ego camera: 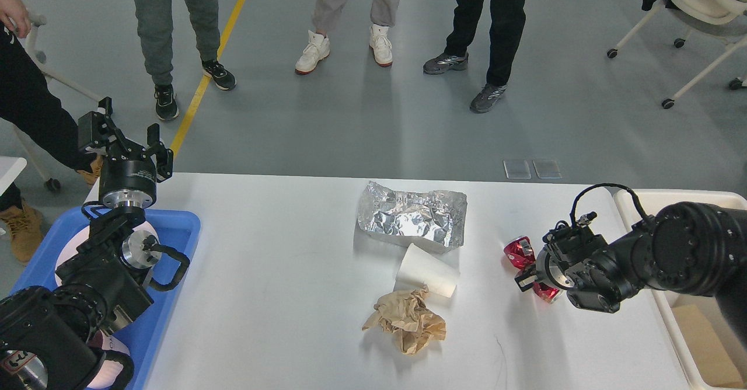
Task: Tidy desktop
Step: 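Grasp the red can and lift it toward the white bin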
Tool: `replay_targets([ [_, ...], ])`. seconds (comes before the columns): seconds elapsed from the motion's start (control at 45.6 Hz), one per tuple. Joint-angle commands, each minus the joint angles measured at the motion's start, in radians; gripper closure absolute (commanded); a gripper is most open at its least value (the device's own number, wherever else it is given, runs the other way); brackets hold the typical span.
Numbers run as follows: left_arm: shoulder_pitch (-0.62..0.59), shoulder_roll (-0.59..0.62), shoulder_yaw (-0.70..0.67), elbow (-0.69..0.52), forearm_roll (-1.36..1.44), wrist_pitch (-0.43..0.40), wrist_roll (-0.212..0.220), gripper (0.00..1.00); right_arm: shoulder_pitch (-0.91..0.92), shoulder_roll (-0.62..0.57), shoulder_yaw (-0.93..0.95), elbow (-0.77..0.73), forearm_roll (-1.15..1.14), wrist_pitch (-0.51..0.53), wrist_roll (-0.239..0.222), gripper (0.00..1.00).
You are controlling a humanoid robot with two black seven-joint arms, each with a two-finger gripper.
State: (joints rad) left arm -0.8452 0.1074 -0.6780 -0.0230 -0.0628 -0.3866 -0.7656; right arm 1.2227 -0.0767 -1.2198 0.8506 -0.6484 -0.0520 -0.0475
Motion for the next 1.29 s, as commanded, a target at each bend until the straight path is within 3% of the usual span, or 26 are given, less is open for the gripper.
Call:
replay_targets([
  [0.0,0.0,0.0,0.0,0.0,0.0,0.0,0.0,0.04,0.009,-0.002,0.0,0.005,0.003,0.0,0.0,0.99],
  [0.263,0.0,0.0,0.0,0.0,0.0,0.0,0.0,0.04,0.083,-0.023,0.043,0.053,0.007,0.003,0.006,1.0],
  [0.57,0.0,0.0,0.0,0.0,0.0,0.0,0.0,0.04,0.38,-0.236,0.163,0.318,0.012,0.037,0.018,1.0],
  [0.723,0.0,0.0,0.0,0.0,0.0,0.0,0.0,0.04,0.538,-0.287,0.184,0.35,0.029,0.122,0.018,1.0],
  [1.03,0.0,0.0,0.0,0.0,0.0,0.0,0.0,0.04,0.738,-0.436,0.33,0.304,0.246,0.405,0.017,1.0],
  [1.272,0.0,0.0,0.0,0.0,0.0,0.0,0.0,0.04,0.772,-0.463,0.313,0.288,0.309,0.451,0.015,1.0],
])
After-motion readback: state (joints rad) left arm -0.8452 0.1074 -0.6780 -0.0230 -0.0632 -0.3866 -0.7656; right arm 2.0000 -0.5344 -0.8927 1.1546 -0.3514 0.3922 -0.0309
